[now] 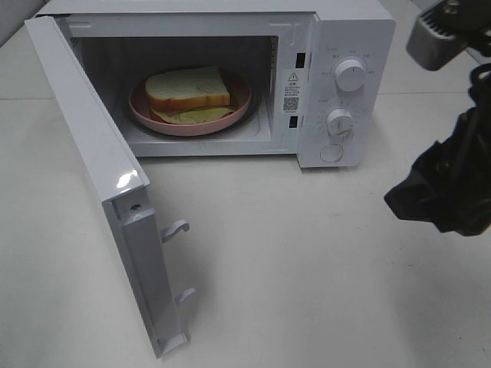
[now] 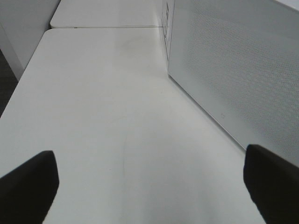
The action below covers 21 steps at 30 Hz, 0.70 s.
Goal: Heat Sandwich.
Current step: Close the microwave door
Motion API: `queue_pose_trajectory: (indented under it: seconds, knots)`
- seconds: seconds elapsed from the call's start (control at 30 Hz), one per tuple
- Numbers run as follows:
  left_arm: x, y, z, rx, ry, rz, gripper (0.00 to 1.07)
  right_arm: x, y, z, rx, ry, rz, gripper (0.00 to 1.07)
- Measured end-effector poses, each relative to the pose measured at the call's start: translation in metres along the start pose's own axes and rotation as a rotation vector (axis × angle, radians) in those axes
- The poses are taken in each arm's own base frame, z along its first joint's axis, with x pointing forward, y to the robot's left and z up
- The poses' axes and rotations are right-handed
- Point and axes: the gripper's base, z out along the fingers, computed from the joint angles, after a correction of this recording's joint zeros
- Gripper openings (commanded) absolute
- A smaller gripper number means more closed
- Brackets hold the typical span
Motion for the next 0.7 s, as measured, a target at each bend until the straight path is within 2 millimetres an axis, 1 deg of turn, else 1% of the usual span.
queue_pose_trajectory:
  seconds: [0.03, 0.07, 0.17, 0.2, 0.27, 0.37, 0.4, 0.47, 0.5, 0.57, 0.67, 0.7]
  knots:
    - [0.000, 0.000, 0.000, 0.000, 0.000, 0.000, 1.01, 0.006, -0.002, -0.009, 0.005, 0.008, 0.018, 0.76]
    - [0.000, 0.000, 0.000, 0.000, 0.000, 0.000, 1.01, 0.006, -0.002, -0.009, 0.005, 0.008, 0.018, 0.76]
    - [0.000, 0.000, 0.000, 0.000, 0.000, 0.000, 1.01, 0.016, -0.003, -0.020, 0.010, 0.023, 0.027, 0.76]
    - [0.000, 0.000, 0.000, 0.000, 0.000, 0.000, 1.01, 0.023, -0.005, -0.028, 0.014, 0.040, 0.033, 0.76]
    - [0.000, 0.000, 0.000, 0.000, 0.000, 0.000, 1.01, 0.027, -0.006, -0.032, 0.017, 0.050, 0.035, 0.76]
    - [0.000, 0.000, 0.000, 0.000, 0.000, 0.000, 1.01, 0.041, -0.008, -0.047, 0.022, 0.053, 0.047, 0.76]
    - [0.000, 0.000, 0.000, 0.000, 0.000, 0.000, 1.01, 0.041, -0.008, -0.047, 0.022, 0.053, 0.047, 0.76]
    - [0.000, 0.000, 0.000, 0.000, 0.000, 0.000, 1.01, 0.047, -0.009, -0.053, 0.024, 0.054, 0.052, 0.76]
    - [0.000, 0.000, 0.000, 0.000, 0.000, 0.000, 1.01, 0.053, -0.010, -0.059, 0.027, 0.058, 0.057, 0.76]
    - [0.000, 0.000, 0.000, 0.000, 0.000, 0.000, 1.01, 0.056, -0.010, -0.061, 0.028, 0.061, 0.059, 0.76]
    - [0.000, 0.000, 0.000, 0.000, 0.000, 0.000, 1.01, 0.066, -0.012, -0.071, 0.030, 0.053, 0.068, 0.76]
    - [0.000, 0.000, 0.000, 0.000, 0.000, 0.000, 1.01, 0.066, -0.012, -0.071, 0.030, 0.053, 0.068, 0.76]
